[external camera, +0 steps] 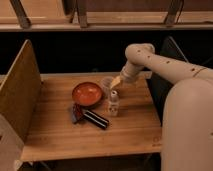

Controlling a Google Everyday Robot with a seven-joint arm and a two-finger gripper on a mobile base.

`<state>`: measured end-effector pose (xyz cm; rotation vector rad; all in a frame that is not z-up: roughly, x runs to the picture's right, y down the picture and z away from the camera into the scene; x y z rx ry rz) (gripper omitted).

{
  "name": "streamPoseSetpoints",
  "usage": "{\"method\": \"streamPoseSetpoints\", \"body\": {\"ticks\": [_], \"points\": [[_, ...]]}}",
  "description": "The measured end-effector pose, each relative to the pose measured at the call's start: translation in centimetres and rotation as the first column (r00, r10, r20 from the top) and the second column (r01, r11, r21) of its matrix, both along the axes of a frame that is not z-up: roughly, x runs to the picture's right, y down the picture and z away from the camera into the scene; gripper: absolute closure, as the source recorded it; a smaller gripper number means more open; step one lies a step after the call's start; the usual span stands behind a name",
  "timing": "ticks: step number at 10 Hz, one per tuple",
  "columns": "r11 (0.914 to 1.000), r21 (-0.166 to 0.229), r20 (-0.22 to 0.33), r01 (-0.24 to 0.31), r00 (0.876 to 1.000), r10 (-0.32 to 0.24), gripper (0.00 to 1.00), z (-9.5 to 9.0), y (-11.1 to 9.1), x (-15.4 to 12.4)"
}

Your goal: Knock the bottle over

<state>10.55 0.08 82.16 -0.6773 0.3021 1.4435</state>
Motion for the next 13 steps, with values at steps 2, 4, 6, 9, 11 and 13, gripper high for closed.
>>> {"method": "streamPoseSetpoints", "body": {"ticks": [2, 4, 6, 9, 11, 13], "points": [[1.0000, 0.000, 0.000, 0.001, 1.000, -0.001, 0.27, 0.0, 0.0, 0.0], [0.9995, 0.016, -0.018, 0.028, 0.999, -0.028, 0.50, 0.2, -0.4, 0.5], [0.9983, 0.040, -0.040, 0.042, 0.998, -0.040, 0.67, 0.1, -1.2, 1.2], [0.9932, 0.095, -0.106, 0.068, 0.993, -0.058, 0.96, -0.4, -3.1, 2.8], [0.9913, 0.107, -0.127, 0.077, 0.990, -0.063, 1.00, -1.0, -3.0, 3.1], [0.9959, 0.057, -0.124, 0.070, 0.990, -0.063, 1.00, -1.7, -0.4, 2.1]]}}
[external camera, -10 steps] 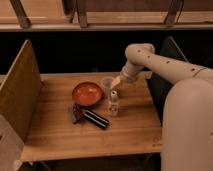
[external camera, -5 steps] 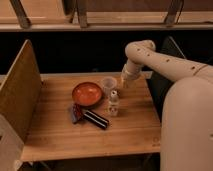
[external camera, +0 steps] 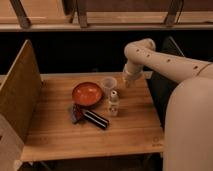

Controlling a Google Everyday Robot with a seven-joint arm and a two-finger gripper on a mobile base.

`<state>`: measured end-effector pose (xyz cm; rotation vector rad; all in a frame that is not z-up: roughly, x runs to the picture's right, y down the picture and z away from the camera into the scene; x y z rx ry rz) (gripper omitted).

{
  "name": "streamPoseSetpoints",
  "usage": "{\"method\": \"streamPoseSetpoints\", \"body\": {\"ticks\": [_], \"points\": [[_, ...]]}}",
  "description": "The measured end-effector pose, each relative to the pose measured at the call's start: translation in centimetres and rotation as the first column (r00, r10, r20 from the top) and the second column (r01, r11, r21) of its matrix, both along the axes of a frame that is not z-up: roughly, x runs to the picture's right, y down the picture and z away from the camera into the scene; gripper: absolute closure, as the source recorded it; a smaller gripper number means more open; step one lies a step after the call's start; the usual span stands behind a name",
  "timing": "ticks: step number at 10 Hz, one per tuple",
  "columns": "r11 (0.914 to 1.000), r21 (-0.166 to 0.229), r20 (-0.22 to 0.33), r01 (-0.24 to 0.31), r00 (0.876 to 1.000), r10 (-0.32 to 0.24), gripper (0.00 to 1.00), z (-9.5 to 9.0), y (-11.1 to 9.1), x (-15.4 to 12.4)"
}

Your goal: Knock the bottle over

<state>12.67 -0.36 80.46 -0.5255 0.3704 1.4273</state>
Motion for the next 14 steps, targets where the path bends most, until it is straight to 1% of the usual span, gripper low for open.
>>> {"method": "streamPoseSetpoints", "body": {"ticks": [1, 2, 3, 4, 5, 6, 7, 8, 9, 10, 11, 12, 13, 14], "points": [[0.9990, -0.044, -0.019, 0.005, 1.000, -0.006, 1.00, -0.7, 1.9, -0.2], [0.9960, -0.087, -0.048, 0.019, 0.999, -0.024, 1.00, -1.5, 3.7, -0.1], [0.9932, -0.111, -0.075, 0.034, 0.996, -0.043, 1.00, -2.0, 4.7, 0.1], [0.9873, -0.147, -0.114, 0.061, 0.990, -0.078, 1.00, -2.8, 6.1, 0.5], [0.9828, -0.169, -0.138, 0.075, 0.986, -0.099, 1.00, -3.3, 6.9, 0.7], [0.9790, -0.185, -0.149, 0.086, 0.982, -0.114, 1.00, -3.3, 7.5, 0.5], [0.9760, -0.192, -0.149, 0.102, 0.980, -0.131, 1.00, -2.7, 7.8, 0.0], [0.9714, -0.201, -0.143, 0.126, 0.977, -0.157, 1.00, -1.3, 8.0, -1.0], [0.9683, -0.198, -0.141, 0.152, 0.973, -0.182, 1.00, 0.0, 7.9, -1.7], [0.9658, -0.187, -0.121, 0.179, 0.972, -0.204, 1.00, 1.4, 7.5, -2.8], [0.9660, -0.165, -0.094, 0.199, 0.972, -0.216, 1.00, 2.5, 6.9, -4.1], [0.9687, -0.128, -0.048, 0.213, 0.974, -0.220, 1.00, 3.1, 6.0, -6.1], [0.9718, -0.097, -0.016, 0.215, 0.976, -0.217, 1.00, 3.1, 5.2, -7.6], [0.9744, -0.074, 0.012, 0.212, 0.977, -0.212, 1.00, 2.7, 4.7, -8.7]]}}
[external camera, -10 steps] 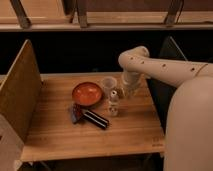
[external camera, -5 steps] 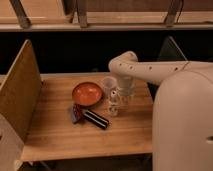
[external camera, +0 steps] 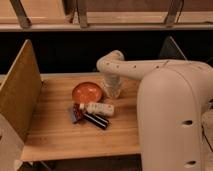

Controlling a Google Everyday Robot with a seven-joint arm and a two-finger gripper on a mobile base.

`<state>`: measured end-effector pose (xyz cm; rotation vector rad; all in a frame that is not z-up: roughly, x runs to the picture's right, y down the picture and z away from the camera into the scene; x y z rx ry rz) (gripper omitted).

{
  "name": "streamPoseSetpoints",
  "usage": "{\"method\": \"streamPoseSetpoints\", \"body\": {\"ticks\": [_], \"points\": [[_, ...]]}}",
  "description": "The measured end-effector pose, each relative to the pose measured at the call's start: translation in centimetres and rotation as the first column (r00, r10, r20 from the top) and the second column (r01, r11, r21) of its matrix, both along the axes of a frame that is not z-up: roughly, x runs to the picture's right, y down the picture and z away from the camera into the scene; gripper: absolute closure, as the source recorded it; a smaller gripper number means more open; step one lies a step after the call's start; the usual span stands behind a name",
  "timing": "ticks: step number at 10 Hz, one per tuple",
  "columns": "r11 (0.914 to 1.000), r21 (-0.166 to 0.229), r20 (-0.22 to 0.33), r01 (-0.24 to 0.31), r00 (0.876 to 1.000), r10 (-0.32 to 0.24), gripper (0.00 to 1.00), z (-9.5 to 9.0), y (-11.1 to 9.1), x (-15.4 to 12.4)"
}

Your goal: Knock the bottle over

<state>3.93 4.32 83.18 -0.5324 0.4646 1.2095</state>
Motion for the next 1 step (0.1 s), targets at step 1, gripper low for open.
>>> {"method": "streamPoseSetpoints", "body": {"ticks": [1], "points": [[1.0000, -0.002, -0.001, 0.001, 1.000, -0.001, 0.98, 0.03, 0.11, 0.04]]}}
